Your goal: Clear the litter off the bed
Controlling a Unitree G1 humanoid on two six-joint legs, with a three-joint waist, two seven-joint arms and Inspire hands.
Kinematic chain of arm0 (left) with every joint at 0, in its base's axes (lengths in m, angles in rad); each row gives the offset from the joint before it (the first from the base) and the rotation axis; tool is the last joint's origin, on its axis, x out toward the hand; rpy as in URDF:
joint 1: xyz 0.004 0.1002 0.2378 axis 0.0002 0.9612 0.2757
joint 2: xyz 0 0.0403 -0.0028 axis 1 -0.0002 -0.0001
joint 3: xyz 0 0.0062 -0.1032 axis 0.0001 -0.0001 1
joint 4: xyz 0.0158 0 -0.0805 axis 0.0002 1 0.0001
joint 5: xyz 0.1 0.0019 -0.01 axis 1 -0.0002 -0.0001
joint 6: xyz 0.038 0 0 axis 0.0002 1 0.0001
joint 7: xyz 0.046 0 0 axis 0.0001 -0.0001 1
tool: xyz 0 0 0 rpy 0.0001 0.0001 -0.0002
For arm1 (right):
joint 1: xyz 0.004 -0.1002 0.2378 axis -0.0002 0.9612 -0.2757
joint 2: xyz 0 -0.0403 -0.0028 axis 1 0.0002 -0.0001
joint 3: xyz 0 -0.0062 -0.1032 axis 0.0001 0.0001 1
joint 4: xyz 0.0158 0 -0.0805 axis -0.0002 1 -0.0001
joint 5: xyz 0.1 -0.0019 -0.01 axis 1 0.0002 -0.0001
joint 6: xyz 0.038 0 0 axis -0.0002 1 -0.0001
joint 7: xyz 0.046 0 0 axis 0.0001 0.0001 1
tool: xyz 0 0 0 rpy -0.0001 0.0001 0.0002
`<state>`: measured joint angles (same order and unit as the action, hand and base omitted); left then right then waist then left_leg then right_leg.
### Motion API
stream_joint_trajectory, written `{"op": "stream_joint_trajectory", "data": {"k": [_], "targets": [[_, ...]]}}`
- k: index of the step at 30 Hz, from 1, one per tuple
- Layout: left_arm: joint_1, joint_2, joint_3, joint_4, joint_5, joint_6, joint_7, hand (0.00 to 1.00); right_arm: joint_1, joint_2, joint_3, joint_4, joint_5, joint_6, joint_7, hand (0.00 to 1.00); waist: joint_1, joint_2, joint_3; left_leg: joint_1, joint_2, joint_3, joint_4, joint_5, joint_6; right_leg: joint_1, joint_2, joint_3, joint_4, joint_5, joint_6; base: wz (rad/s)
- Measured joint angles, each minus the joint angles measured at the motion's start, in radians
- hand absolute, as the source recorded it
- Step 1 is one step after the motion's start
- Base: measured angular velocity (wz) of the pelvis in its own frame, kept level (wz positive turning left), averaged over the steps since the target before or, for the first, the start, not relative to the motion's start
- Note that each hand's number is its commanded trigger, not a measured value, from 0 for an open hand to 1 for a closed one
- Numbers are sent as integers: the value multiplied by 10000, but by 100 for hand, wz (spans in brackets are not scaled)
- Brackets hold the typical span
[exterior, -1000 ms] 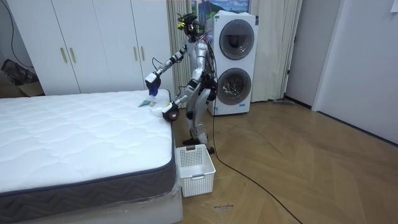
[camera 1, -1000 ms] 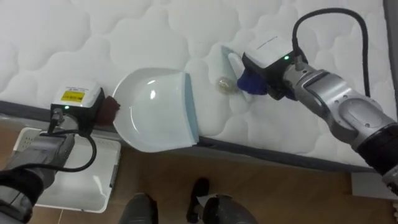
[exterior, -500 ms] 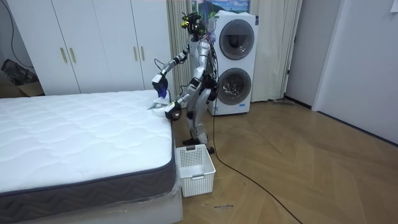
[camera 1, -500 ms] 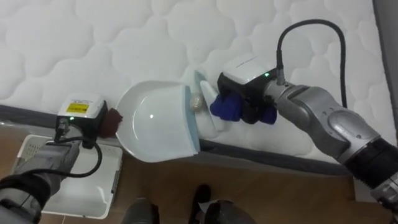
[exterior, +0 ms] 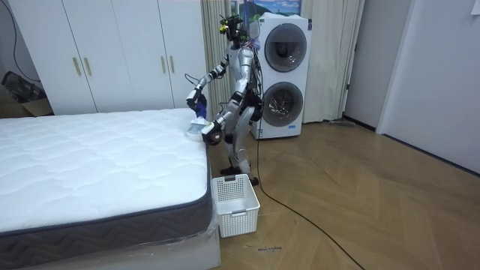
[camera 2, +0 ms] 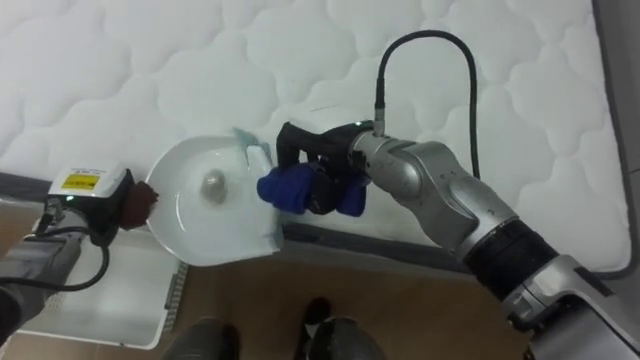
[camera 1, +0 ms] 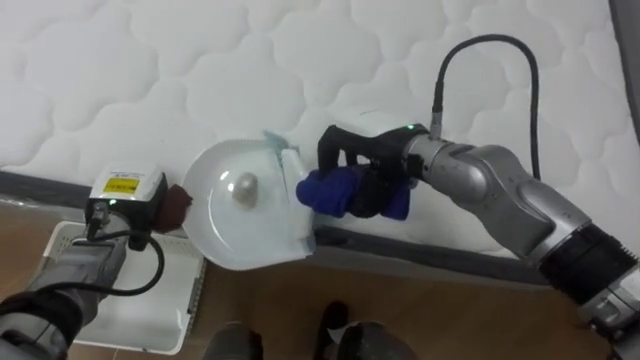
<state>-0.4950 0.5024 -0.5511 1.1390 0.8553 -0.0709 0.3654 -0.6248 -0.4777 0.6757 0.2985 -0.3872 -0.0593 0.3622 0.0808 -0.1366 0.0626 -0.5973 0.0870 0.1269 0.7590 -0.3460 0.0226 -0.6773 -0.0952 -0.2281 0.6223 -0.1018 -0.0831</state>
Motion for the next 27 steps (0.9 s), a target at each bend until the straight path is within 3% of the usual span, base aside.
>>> {"op": "stream_joint_trajectory", "data": {"k": [5, 7, 12, 21, 27], "targets": [[140, -377, 170, 141, -10, -26, 158, 100, 11, 36, -19, 2, 933, -606, 195, 100, -181, 262, 20, -9, -176, -58, -16, 17, 35, -36, -124, -12, 176, -93, 83, 8], [153, -440, 191, 147, -8, -25, 162, 100, 12, 33, -29, 21, 1206, -833, 203, 100, -265, 279, 14, -14, -307, -169, -47, 31, 53, -41, -249, -64, 229, -156, 112, 16], [156, -466, 192, 114, -12, -89, 160, 100, 201, 32, -383, 391, 1391, -1162, 77, 100, -331, 256, -1, -19, -354, -214, -109, 33, 71, -11, -271, -80, 228, -182, 161, 5], [250, -465, 409, 119, -18, -305, 289, 100, 688, -95, -1422, 1636, 1441, -1358, -918, 100, -568, 243, -1, 10, -419, -215, -215, 8, 140, -19, -244, 46, 200, -202, 291, 1], [253, -427, 412, 79, -107, -565, 522, 100, 1015, -275, -1626, 2084, 1473, -1392, -1420, 100, -739, 242, 0, 6, -390, -185, -213, -30, 173, -17, -225, 29, 112, -192, 308, -1]]}}
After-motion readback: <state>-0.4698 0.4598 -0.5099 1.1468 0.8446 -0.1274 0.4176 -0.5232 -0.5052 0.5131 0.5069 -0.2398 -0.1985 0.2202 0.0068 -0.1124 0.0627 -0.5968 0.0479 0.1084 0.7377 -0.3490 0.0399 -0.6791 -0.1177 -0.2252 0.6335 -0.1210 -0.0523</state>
